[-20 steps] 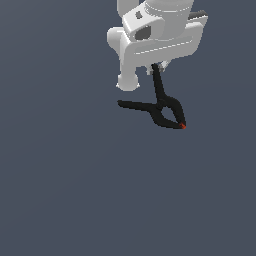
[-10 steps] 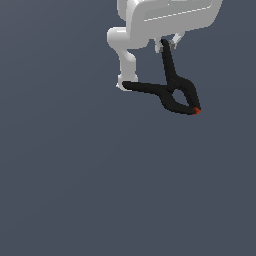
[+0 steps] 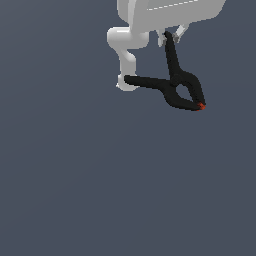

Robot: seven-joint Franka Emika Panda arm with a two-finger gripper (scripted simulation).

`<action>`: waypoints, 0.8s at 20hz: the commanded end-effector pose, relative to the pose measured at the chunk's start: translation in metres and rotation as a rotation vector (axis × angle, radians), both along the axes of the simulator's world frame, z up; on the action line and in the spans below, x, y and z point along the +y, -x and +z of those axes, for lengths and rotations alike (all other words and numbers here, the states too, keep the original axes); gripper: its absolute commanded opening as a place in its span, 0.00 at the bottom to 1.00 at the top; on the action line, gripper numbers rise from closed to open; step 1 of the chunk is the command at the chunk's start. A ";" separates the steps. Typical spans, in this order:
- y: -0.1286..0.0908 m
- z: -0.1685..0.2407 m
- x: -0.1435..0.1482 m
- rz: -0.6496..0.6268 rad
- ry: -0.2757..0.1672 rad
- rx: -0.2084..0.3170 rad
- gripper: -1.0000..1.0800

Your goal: Pick up the object and move it to a goal position.

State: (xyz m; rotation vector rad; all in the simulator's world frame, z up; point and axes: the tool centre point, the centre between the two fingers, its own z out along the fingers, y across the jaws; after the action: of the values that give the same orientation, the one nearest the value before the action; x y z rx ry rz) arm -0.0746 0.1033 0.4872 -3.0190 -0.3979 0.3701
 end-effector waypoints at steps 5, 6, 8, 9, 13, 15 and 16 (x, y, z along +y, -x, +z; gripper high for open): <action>-0.001 0.004 -0.001 0.000 0.000 -0.001 0.00; -0.001 0.005 -0.001 0.000 0.000 -0.001 0.00; -0.003 0.009 -0.001 0.000 0.000 -0.001 0.00; -0.003 0.011 -0.002 0.000 0.000 -0.001 0.00; -0.006 0.022 -0.003 0.000 0.000 -0.001 0.00; -0.008 0.028 -0.004 0.000 0.000 -0.001 0.00; -0.009 0.031 -0.004 0.000 0.000 -0.001 0.00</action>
State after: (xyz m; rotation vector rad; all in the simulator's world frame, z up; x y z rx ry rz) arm -0.0665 0.0995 0.5119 -3.0183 -0.3971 0.3747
